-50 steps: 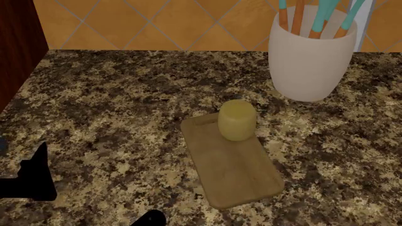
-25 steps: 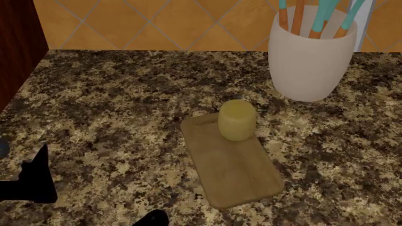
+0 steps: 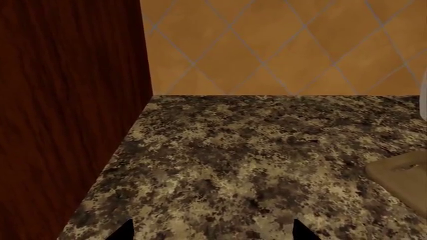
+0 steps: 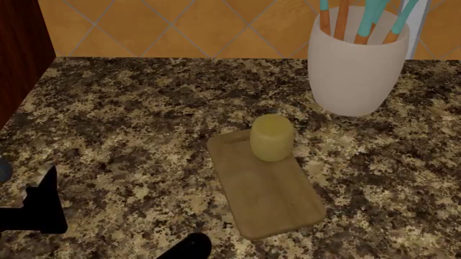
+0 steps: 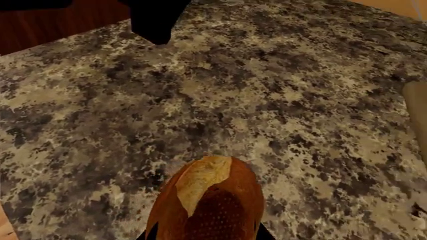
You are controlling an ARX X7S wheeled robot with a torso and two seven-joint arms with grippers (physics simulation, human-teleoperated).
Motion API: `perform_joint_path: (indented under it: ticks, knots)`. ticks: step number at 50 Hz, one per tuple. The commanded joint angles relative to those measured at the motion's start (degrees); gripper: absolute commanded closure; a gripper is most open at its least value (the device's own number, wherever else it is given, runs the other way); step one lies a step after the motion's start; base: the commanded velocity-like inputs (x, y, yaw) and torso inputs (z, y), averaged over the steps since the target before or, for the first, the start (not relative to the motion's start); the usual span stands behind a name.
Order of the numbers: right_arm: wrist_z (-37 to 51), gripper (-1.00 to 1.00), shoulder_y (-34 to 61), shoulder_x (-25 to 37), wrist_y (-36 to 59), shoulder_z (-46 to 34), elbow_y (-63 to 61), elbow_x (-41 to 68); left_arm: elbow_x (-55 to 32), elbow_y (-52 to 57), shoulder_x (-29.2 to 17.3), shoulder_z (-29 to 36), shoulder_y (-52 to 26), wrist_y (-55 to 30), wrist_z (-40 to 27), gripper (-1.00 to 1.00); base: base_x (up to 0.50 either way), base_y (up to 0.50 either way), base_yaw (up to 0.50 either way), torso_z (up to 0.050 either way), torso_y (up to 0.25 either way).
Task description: Place the bread and cheese on the cutting board.
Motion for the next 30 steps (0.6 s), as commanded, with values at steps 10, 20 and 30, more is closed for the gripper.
perform_joint_path:
  ticks: [10,20,30]
  knots:
    - [0.64,1.00,6.34,6.37,-0.07,13.14,1.82,6.48,0.15,0.33,0.85,-1.49,0.96,0.88,1.15,-1.00,0.00,0.00,0.00,0.000,0.000]
    - [-1.58,1.00,12.24,10.63,0.06,17.96,8.75,7.82,-0.06,0.20,0.72,-1.46,1.03,0.89,0.93,-1.00,0.00,0.00,0.00,0.000,0.000]
    - [-4.46,1.00,12.77,10.99,-2.57,19.00,14.83,4.87,-0.27,0.31,0.54,-1.28,0.77,0.83,0.69,-1.00,0.00,0.00,0.00,0.000,0.000]
